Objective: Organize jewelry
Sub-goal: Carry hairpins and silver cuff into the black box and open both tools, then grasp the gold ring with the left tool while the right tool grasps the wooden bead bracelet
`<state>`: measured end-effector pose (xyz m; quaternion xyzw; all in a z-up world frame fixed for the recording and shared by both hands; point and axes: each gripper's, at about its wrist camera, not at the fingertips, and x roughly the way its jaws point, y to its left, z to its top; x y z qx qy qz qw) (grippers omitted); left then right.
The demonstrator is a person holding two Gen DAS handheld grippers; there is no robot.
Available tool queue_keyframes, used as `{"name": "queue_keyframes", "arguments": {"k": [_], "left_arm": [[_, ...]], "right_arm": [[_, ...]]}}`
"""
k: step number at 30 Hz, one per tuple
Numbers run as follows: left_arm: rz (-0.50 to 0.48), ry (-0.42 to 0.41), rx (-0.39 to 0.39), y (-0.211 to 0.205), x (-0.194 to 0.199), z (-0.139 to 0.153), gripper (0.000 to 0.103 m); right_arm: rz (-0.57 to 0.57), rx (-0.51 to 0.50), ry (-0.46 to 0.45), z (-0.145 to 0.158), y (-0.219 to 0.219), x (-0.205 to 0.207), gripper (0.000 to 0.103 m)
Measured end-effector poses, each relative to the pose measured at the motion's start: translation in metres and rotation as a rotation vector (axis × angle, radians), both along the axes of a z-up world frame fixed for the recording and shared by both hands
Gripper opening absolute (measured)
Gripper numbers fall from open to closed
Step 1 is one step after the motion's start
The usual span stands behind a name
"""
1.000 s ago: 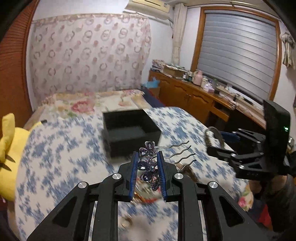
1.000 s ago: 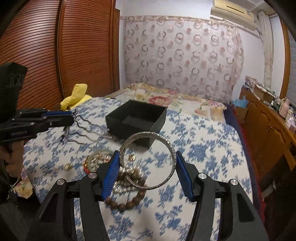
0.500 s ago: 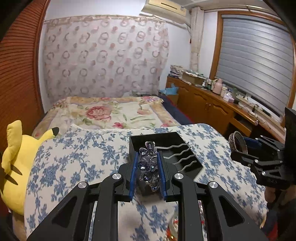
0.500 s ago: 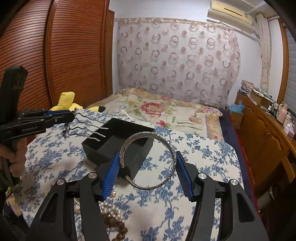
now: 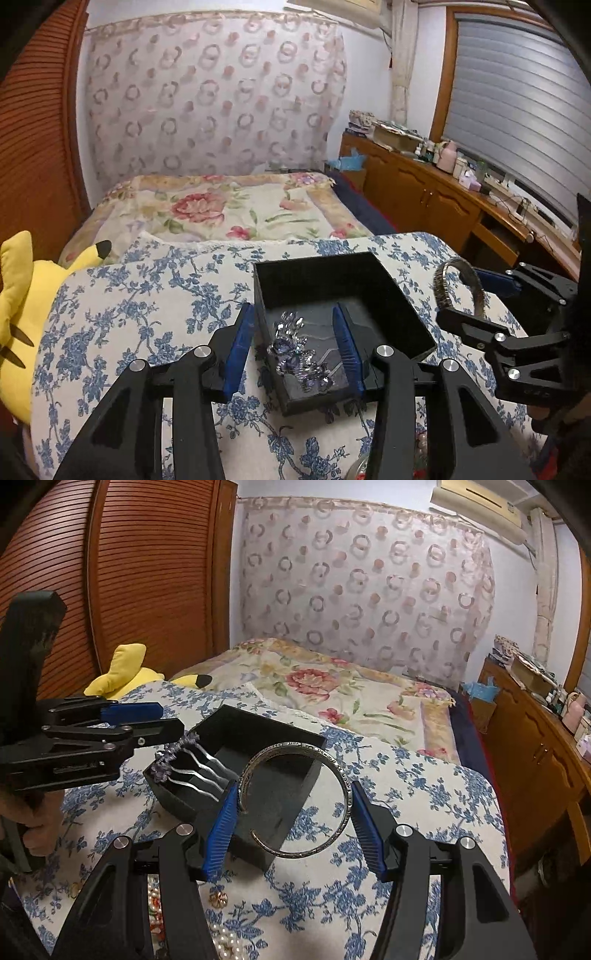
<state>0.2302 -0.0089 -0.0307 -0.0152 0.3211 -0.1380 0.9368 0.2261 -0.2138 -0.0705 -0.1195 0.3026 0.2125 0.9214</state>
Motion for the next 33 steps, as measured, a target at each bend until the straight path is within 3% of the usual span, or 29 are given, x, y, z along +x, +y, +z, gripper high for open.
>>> {"name": "queue_keyframes", "arguments": {"k": [9, 25, 29, 33], "left_arm": [[0.064, -0.022, 0.001, 0.028, -0.020, 0.000, 0.079], [0.087, -0.018, 0.039, 0.057, -0.057, -0.016, 0.080], [0.084, -0.018, 0.050, 0.056, -0.062, -0.019, 0.080], [0.078, -0.012, 0.050, 0.054, -0.066, -0.022, 0.080]], "right_arm": [[0.062, 0.006, 0.051, -0.011, 0.020, 0.023, 0.062], [0.123, 0.005, 0.104, -0.021, 0.050, 0.041, 0.062], [0.143, 0.021, 0.092, -0.015, 0.051, 0.038, 0.072], [0.126, 0.017, 0.071, -0.007, 0.046, 0.034, 0.072]]}}
